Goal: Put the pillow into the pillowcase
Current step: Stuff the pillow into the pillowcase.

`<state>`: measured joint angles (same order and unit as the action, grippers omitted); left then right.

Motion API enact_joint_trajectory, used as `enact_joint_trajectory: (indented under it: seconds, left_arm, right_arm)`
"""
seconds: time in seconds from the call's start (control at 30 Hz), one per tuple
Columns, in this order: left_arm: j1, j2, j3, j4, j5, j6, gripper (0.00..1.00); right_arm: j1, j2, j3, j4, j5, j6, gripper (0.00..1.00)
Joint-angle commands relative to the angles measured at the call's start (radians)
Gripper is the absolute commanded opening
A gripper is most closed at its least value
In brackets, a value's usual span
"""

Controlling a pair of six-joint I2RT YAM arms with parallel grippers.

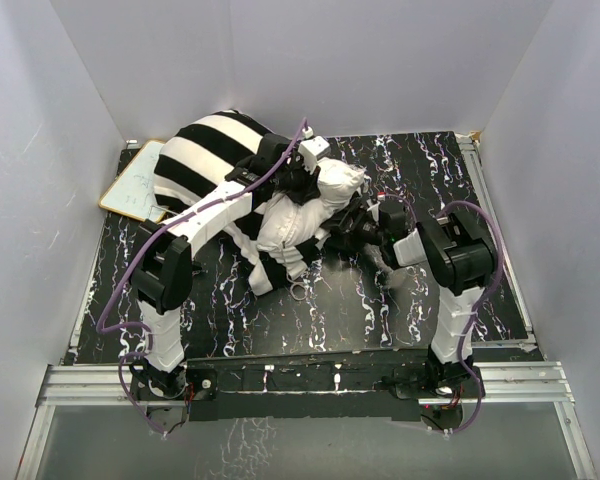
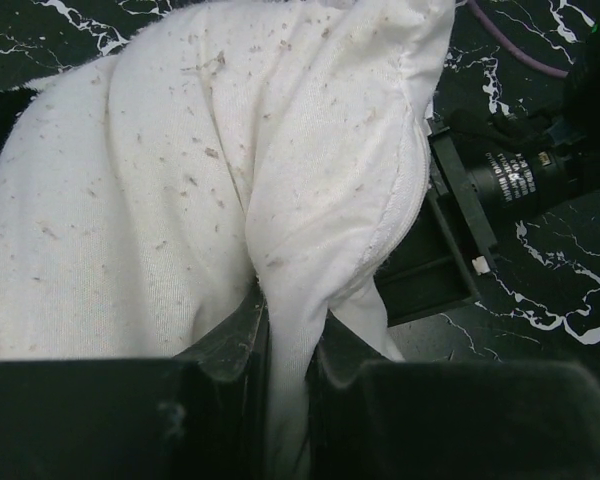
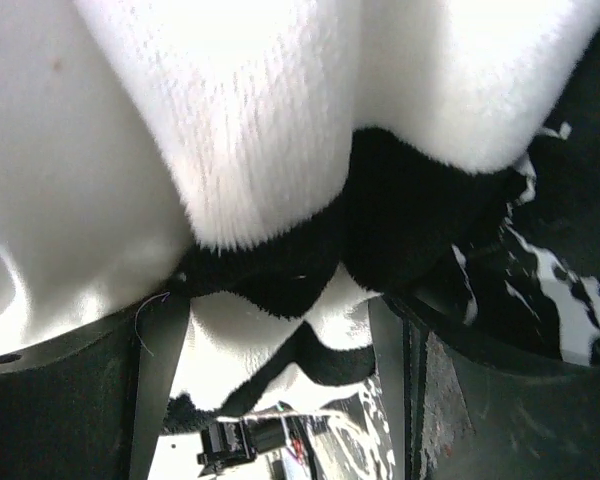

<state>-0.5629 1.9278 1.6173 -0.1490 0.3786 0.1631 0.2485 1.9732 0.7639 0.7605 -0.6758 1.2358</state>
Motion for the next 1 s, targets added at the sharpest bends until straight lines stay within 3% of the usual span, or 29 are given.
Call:
enact_joint_trajectory:
  seconds: [0.0,0.1,0.27,0.33,0.43,0.47,0.73,0.97]
  left_arm:
    - [0.038,-0.101,0.057,0.039,-0.004,-0.011,0.0]
    - [0.038,-0.104,0.055,0.04,0.002,-0.017,0.0]
    - [0.038,-0.115,0.051,0.023,-0.007,-0.001,0.0]
    - [0.037,-0.12,0.038,0.017,-0.016,0.012,0.0]
    - [0.038,-0.122,0.021,0.008,-0.038,0.033,0.0]
    - [0.038,-0.122,0.016,0.003,-0.048,0.044,0.0]
    - [0.062,-0.088,-0.007,0.009,-0.069,0.066,0.0]
    - [0.068,-0.054,-0.025,-0.002,-0.032,0.087,0.0]
  right_arm:
    - [0.029,0.054,0.085,0.125,0.052,0.071,0.75]
    - [0.041,0.121,0.128,0.137,0.059,0.098,0.71]
    - [0.029,0.198,0.139,0.36,-0.092,0.161,0.1]
    - [0.018,0.2,0.125,0.536,-0.16,0.2,0.08]
    - [0.011,0.188,0.117,0.934,-0.258,0.309,0.08]
    - [0.011,0.166,0.119,0.976,-0.281,0.33,0.08]
    - [0.012,-0.061,0.109,1.065,-0.314,0.41,0.08]
    - [0.016,-0.101,0.153,1.066,-0.293,0.442,0.08]
